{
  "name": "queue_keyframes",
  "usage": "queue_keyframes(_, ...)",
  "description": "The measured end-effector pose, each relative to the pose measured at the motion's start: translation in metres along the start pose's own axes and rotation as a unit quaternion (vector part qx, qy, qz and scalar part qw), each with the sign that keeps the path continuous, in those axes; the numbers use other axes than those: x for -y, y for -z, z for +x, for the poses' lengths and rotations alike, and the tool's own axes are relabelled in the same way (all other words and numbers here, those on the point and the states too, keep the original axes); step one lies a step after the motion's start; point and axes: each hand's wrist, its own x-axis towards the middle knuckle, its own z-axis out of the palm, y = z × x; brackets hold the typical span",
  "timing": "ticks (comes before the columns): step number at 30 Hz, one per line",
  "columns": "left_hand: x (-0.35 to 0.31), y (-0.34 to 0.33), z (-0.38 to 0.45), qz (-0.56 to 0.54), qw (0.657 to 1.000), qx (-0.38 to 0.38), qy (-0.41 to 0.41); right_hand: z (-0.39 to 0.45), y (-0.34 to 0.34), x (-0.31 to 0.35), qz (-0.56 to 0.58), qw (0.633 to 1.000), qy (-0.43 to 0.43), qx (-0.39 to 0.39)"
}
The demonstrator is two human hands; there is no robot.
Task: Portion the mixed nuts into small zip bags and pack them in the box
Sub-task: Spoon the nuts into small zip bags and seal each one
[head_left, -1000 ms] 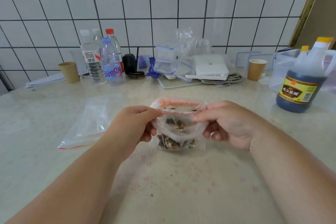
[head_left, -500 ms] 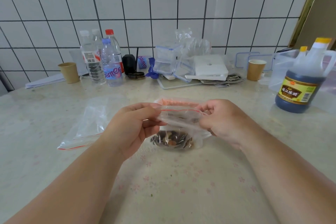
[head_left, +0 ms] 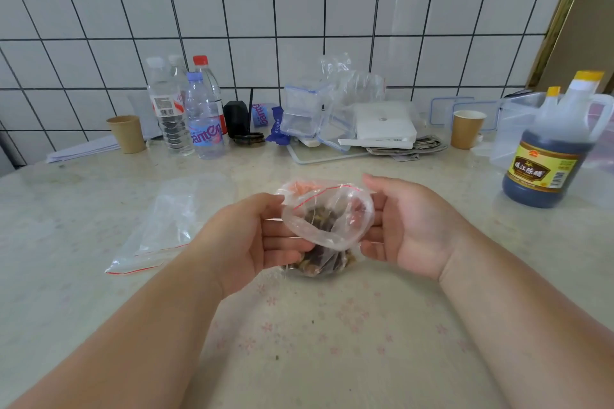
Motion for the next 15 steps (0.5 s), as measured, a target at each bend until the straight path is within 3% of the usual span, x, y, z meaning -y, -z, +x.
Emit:
queue_keyframes(4,0.0,0.002,0.0,-0.033,0.996,0.076,0.034,0.005,0.004,-0.004,0.012,0.999,0.005,-0.051)
queue_keyframes(10,0.008,0.004,0.002,0.015,0.995,0.099,0.006,0.01,0.007,-0.014,-0.208,0.961,0.125,-0.133)
queue_keyframes(12,0.009,0.004,0.003,0.049,0.995,0.092,-0.006,0.012,0.007,-0.017,-0.316,0.918,0.167,-0.171)
queue_keyframes(15,0.01,0.002,0.004,0.155,0.986,0.028,-0.05,0.015,0.008,-0.018,-0.508,0.799,0.206,-0.249)
